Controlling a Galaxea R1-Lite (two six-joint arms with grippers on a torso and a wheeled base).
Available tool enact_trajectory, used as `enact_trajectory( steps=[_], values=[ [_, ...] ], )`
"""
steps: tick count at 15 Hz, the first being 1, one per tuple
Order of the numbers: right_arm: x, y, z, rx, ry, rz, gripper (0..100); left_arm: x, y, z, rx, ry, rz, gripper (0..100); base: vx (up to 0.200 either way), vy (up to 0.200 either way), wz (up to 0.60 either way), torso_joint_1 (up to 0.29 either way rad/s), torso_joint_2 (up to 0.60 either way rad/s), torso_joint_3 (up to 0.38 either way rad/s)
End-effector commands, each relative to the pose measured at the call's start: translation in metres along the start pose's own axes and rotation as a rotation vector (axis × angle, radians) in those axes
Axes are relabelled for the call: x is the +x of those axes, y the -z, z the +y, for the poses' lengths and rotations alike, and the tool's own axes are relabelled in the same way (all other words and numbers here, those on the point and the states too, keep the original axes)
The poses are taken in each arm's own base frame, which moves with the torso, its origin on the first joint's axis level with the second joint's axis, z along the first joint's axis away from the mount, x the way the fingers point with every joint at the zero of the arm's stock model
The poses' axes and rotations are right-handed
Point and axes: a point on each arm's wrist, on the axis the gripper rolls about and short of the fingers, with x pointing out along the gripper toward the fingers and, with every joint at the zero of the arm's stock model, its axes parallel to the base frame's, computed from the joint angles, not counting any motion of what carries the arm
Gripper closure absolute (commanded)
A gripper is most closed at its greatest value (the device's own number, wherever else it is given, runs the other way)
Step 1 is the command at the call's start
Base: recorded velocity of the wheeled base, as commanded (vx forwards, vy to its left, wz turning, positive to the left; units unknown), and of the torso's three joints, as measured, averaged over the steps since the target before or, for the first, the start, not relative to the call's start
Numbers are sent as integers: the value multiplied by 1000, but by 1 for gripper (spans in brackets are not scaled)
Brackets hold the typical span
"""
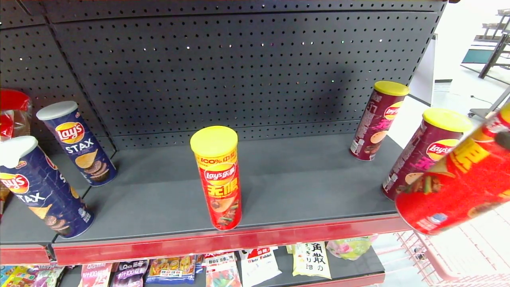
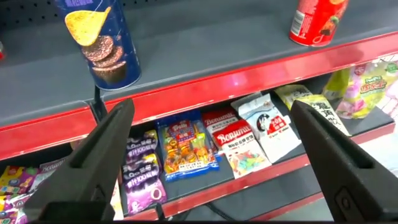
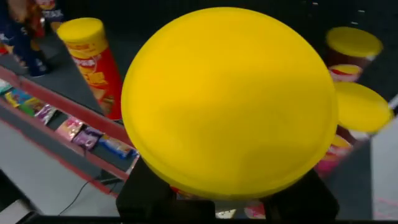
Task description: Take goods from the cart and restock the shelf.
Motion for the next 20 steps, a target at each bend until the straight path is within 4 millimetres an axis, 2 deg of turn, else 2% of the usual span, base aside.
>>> enact_trajectory(
  steps=[1, 7, 9, 12, 16, 20],
  values=[
    [64, -7, 7, 3, -105, 110, 100, 0, 0, 0, 4, -1, 5, 0, 0, 0, 0, 0, 0, 0],
    [139, -9, 6, 13, -168, 192, 100, 0, 1, 0, 1, 3, 6, 0, 0, 0, 0, 0, 0, 0],
    [174, -4, 7, 7, -202, 175, 100, 0, 1, 0, 1, 3, 6, 0, 0, 0, 0, 0, 0, 0],
    [209, 3, 8, 8, -224, 183, 100, 0, 1, 0, 1, 3, 6, 0, 0, 0, 0, 0, 0, 0],
    [243, 15, 9, -61, -284, 206, 100, 0, 1, 0, 1, 3, 6, 0, 0, 0, 0, 0, 0, 0],
    [271, 18, 18, -65, -304, 185, 100, 0, 1, 0, 1, 3, 6, 0, 0, 0, 0, 0, 0, 0]
  ],
)
